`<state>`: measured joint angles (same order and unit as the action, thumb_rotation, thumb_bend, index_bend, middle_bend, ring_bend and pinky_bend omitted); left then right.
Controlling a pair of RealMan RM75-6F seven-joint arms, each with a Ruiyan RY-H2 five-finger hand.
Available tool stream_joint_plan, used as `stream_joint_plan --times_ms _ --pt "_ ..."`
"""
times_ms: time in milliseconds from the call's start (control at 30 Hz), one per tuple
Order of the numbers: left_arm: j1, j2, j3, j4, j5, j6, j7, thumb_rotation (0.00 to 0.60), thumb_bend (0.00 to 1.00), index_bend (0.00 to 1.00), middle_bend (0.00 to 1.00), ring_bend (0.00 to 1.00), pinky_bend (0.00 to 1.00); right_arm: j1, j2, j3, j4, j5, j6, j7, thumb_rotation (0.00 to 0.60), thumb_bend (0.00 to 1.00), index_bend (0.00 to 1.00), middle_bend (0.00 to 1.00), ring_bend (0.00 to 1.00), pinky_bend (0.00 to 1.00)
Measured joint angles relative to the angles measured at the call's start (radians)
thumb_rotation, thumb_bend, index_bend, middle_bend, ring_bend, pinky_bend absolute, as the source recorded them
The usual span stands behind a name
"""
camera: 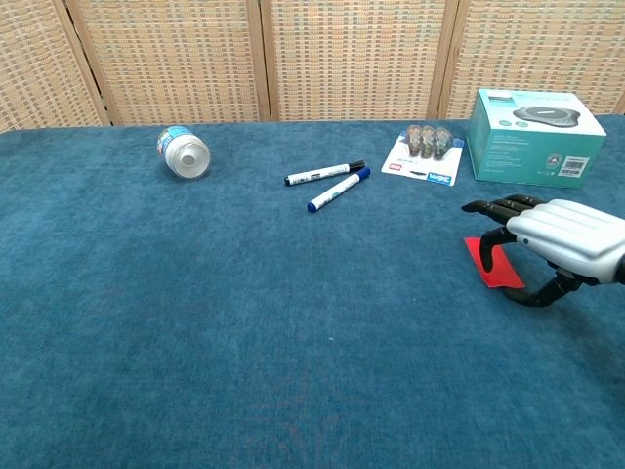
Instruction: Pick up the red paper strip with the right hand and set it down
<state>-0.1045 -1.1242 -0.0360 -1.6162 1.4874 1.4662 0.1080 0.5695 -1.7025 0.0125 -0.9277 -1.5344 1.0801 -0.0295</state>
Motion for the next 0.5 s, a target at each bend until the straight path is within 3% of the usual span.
stream_joint_plan --times_ms 500 --pt "0.000 0.000 0.000 0.000 -0.001 0.000 0.001 0.600 0.00 0.00 0.00 0.00 0.00 0.008 -0.018 0.013 0.037 0.012 -0.019 -0.001 0.600 0.41 0.43 0.00 0.00 0.00"
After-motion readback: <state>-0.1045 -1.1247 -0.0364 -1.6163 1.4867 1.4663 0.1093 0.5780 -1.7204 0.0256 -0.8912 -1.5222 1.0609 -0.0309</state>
